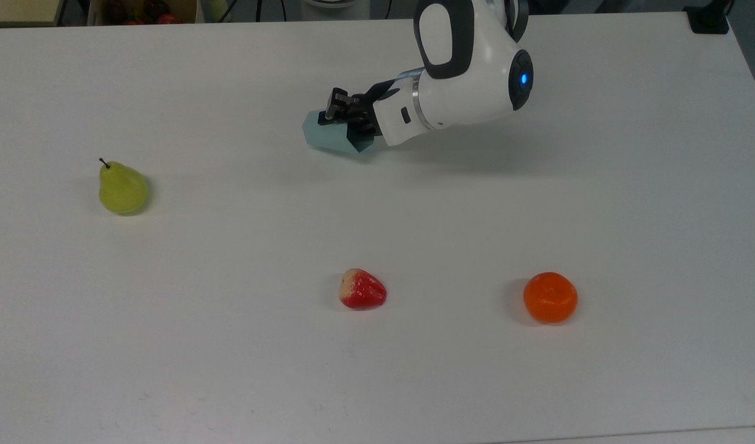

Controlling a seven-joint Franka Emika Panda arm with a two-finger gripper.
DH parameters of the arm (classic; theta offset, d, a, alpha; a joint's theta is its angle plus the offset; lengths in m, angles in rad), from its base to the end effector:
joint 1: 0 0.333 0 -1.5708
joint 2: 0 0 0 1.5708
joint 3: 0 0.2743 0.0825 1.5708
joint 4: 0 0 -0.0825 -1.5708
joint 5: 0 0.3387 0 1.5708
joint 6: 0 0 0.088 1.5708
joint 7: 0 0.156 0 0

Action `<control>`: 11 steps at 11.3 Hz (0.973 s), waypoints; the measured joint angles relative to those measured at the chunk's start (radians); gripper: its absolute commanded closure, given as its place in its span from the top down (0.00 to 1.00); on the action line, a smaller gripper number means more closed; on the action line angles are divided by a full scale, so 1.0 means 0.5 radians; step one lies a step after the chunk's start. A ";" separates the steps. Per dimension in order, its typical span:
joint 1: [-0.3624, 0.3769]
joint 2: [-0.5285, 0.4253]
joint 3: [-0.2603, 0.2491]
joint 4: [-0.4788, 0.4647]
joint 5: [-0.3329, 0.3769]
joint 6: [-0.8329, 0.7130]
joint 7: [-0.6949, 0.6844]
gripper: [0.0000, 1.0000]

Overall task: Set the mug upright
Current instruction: 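Lift and rotate the mug so its base faces the table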

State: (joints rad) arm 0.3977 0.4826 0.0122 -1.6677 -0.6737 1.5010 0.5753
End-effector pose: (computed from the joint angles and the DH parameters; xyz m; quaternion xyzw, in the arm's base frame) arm 0.5209 0.1159 0.2728 0.8993 0.0093 -0.1153 0.4218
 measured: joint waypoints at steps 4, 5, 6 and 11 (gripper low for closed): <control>0.000 -0.029 0.000 0.006 0.004 -0.001 -0.003 0.04; -0.002 -0.060 0.000 0.015 0.009 -0.002 -0.006 0.04; -0.012 -0.108 0.000 0.030 0.016 -0.003 -0.026 0.04; -0.208 -0.369 -0.001 0.069 0.616 0.194 -0.439 0.01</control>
State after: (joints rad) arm 0.2935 0.2981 0.0118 -1.6334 -0.3656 1.5982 0.3557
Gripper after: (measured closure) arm 0.899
